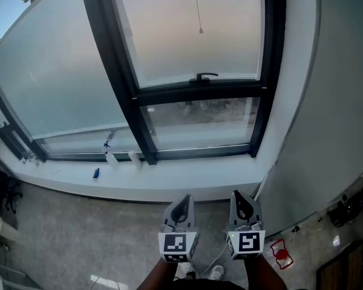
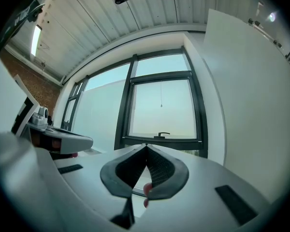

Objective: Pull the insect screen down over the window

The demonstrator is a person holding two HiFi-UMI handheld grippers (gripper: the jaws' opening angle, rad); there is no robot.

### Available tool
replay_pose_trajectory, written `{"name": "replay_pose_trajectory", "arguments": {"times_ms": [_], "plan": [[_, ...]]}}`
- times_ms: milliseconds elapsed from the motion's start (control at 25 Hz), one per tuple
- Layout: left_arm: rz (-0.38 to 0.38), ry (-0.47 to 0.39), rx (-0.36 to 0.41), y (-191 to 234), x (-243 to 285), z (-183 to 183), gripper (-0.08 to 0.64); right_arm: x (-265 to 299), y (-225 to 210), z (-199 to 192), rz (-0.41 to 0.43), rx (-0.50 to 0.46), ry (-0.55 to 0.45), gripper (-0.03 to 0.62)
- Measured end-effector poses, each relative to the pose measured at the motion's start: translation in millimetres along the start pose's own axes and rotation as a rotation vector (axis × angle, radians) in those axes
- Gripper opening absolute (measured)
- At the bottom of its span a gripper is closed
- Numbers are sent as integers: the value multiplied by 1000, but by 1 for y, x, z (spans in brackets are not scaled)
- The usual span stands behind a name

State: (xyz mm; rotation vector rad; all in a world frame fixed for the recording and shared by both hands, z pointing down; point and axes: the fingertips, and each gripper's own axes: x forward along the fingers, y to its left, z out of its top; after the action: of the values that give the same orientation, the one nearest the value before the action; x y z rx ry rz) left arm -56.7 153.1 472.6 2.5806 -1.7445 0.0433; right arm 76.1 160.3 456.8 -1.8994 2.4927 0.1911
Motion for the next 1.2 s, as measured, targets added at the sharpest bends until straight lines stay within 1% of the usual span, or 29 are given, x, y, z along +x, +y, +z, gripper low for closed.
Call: {"name": "replay_pose_trajectory", "arguments": {"times_ms": [400, 480, 600, 720, 840, 960, 1080, 1200], "plan": [[13, -2, -36, 11, 10, 4, 3, 15, 4, -1, 14, 5, 6, 3], [15, -5, -23, 17, 13, 6, 3, 21, 7, 0, 19, -1, 3, 3], [16, -1, 23, 31, 16, 4, 3, 30, 12, 3, 15, -3, -3, 2], [18, -1, 2, 43, 20, 6, 2, 38, 17, 6, 6, -5, -9, 2], [32, -15, 8, 56, 28, 12, 3, 51, 22, 7, -1, -18, -13, 3], [15, 4, 20, 67, 34, 5, 3, 62, 29, 4, -7, -44, -4, 3], [-5, -4, 9, 77, 41, 3, 3, 73, 34, 1, -31, -51, 8, 3], [-13, 8, 41, 91, 45, -3, 3, 83, 40, -2, -49, -41, 15, 3]]}}
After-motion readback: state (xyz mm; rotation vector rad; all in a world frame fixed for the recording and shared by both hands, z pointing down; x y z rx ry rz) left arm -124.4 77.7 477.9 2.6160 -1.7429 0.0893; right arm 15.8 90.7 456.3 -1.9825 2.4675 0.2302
